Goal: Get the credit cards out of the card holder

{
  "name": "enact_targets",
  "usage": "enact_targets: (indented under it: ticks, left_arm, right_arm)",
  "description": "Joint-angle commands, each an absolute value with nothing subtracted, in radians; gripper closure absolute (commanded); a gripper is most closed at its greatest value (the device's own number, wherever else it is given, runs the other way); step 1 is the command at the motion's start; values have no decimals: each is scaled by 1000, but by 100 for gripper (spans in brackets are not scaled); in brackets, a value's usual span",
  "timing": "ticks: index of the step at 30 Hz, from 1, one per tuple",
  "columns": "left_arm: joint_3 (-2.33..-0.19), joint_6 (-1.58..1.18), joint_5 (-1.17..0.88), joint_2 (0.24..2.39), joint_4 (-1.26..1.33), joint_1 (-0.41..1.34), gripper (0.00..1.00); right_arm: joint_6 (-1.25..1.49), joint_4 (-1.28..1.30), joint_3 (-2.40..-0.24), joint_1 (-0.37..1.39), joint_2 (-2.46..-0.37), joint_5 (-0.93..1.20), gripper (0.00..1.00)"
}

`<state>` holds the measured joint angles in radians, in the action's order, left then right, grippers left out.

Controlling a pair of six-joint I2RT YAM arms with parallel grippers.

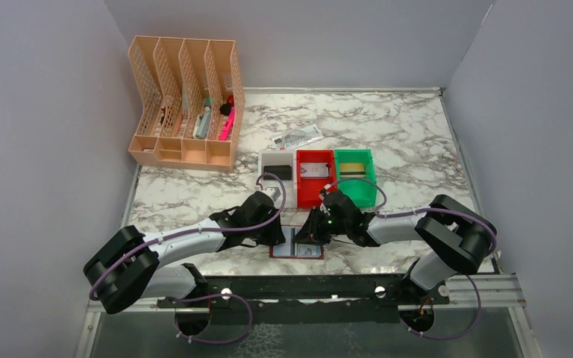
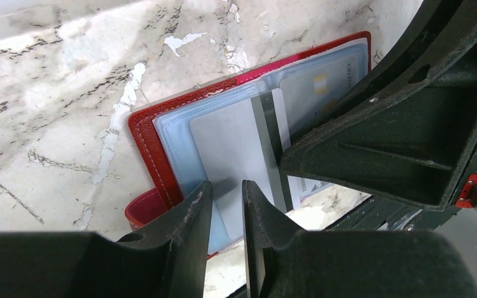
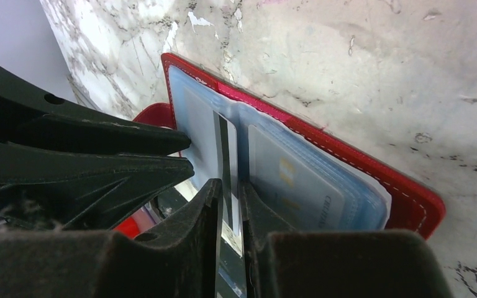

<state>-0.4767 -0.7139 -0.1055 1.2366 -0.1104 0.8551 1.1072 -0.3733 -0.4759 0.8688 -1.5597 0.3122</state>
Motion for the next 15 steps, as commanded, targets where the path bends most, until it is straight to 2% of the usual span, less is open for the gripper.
enact_targets:
  ticks: [1,3,7,15]
  left_arm:
    - [-469,-686,-71,1259,-157,858,72]
    - [-468,-686,-73,1259,-156,858,73]
    - [-463,-686,-70,1252,-158,859,73]
    - [-473,-678,-57,1254,-161,859,73]
  right_arm:
    - [1107,-400,-491,867,-1603,350,78]
    - [1109,-430,-487,867,-1619,370,79]
    - [1122,-465,-459,867,-1602,351,89]
    - [1057,-265,-456,864,-1469,208,96]
